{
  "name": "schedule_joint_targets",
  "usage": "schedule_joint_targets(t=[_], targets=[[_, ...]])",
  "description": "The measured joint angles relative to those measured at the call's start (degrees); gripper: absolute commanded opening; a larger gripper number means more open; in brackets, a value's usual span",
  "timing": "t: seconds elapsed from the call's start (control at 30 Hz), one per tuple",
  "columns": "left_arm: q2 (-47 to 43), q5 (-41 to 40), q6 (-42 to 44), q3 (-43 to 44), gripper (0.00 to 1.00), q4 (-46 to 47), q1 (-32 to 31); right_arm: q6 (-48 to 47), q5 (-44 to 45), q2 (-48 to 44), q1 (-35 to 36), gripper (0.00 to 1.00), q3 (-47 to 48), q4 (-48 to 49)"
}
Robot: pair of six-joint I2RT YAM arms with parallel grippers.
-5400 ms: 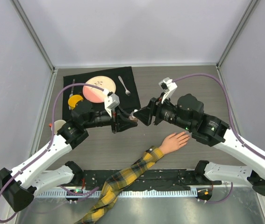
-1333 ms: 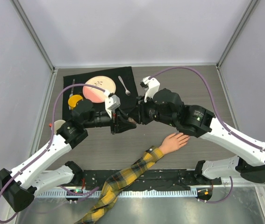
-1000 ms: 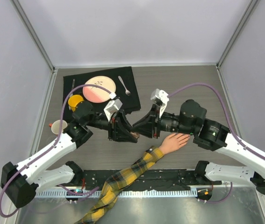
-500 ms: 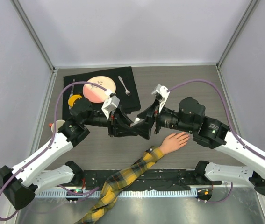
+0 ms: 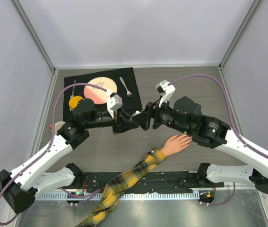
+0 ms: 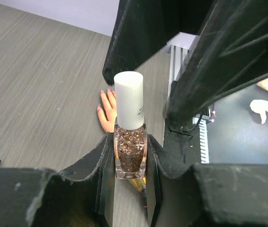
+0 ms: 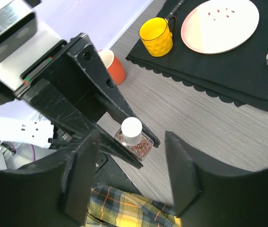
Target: Paint the nails
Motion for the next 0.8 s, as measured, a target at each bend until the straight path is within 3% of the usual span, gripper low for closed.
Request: schedule_joint_targets(t=[0.13, 0.23, 0.27, 0.3, 0.47, 0.57, 0.7, 0.73, 0.77, 0.8], targets=[[-0.1, -0.8, 0.1, 0.0, 0.0, 0.0, 0.0, 0.4, 1.5, 2.5, 0.3, 0.4, 1.0, -0.3], [-0.4, -0.9, 0.1, 0.0, 0.0, 0.0, 0.0, 0.6, 2.1, 3.8, 0.7, 0.35, 1.6, -0.5], [-0.6, -1.0, 0.1, 0.0, 0.0, 0.0, 0.0, 0.6, 2.1, 4.1, 0.7, 0.15, 1.7, -0.5], [-0.8, -1.1, 0.1, 0.0, 0.0, 0.0, 0.0, 0.6, 2.1, 4.4, 0.7, 0.01, 1.9, -0.5], [-1.2, 1.9, -0.9, -0.1, 0.0, 0.0, 0.1, -4.4, -5.1, 4.1, 0.1, 0.01, 2.0, -0.2], [-0.8, 11.0, -4.6, -0.3, 0.0, 1.4, 0.2, -10.4, -16.2, 0.7, -1.1, 0.01, -1.1, 1.6], [0.8, 22.5, -12.7, -2.5, 0.0, 11.1, -0.5, -14.2, -27.9, -2.1, -2.0, 0.01, -3.9, 3.6], [0.8, 22.9, -13.2, -2.6, 0.0, 11.4, -0.5, -14.3, -29.0, -2.1, -2.0, 0.08, -4.1, 4.0], [0.9, 23.5, -13.3, -2.6, 0.0, 11.3, -0.5, -14.3, -29.4, -2.2, -2.1, 0.22, -4.2, 4.4], [0.9, 23.8, -13.3, -2.6, 0.0, 11.0, -0.3, -14.3, -29.1, -2.2, -2.1, 0.46, -4.3, 4.5]])
